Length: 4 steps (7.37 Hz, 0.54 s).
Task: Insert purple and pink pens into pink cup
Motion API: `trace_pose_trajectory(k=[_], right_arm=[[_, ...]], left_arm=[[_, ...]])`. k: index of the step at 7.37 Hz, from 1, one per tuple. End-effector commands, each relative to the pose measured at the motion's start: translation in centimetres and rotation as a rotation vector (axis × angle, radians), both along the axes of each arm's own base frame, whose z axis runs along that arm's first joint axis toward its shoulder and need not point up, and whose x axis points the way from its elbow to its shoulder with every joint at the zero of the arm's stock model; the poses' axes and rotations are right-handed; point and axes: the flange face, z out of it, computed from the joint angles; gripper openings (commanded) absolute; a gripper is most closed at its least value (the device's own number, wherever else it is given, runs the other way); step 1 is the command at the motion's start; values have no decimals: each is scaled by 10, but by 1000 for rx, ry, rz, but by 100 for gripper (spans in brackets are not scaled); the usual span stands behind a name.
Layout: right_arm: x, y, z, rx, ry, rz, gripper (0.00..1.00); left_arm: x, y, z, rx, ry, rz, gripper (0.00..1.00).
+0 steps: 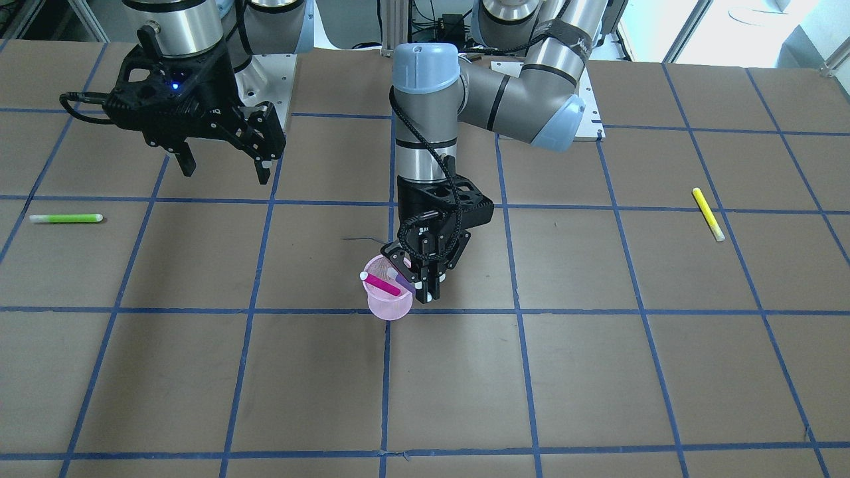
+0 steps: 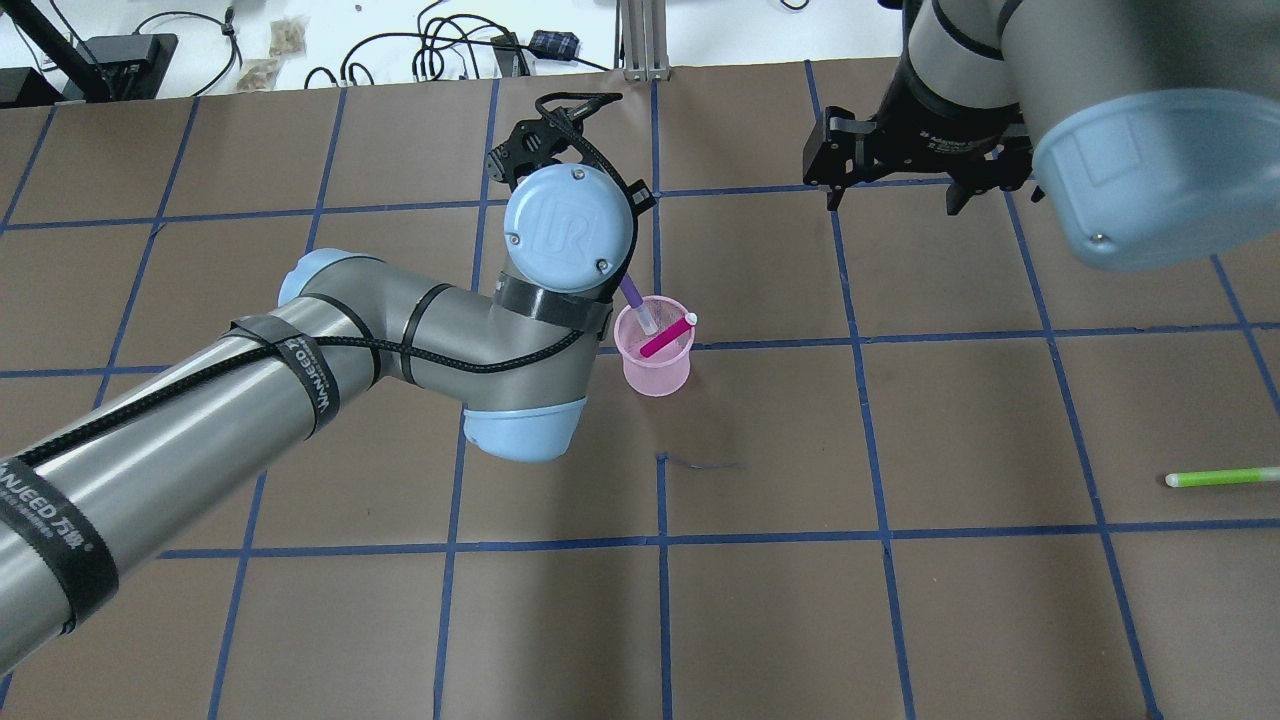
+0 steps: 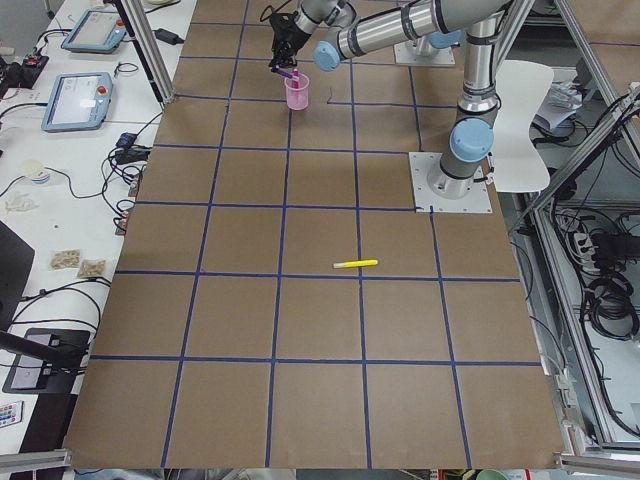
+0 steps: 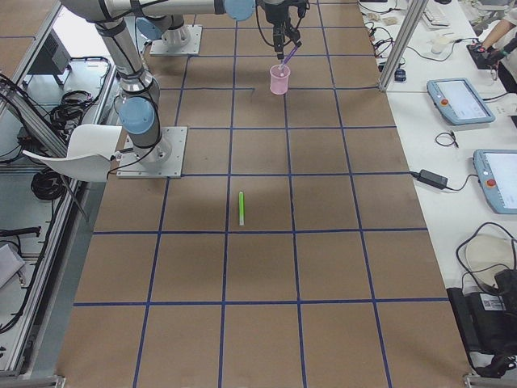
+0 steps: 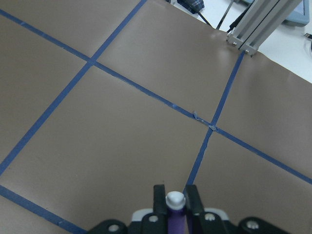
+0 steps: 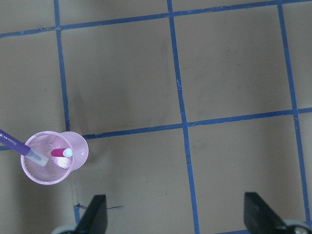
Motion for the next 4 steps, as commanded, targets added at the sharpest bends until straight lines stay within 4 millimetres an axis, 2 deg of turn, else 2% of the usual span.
trace_pose_trajectory(k=[1,3,4], right_arm=[[0,1,0,2,3,12,100],[1,0,-1,4,-1,13,100],[1,0,-1,4,-2,11,100]], left_arm=[[-4,5,-5,9,-4,-9,0],[-15,9,-17,27,-15,-27,0],[-17,8,-23,37,-21,-29,17]])
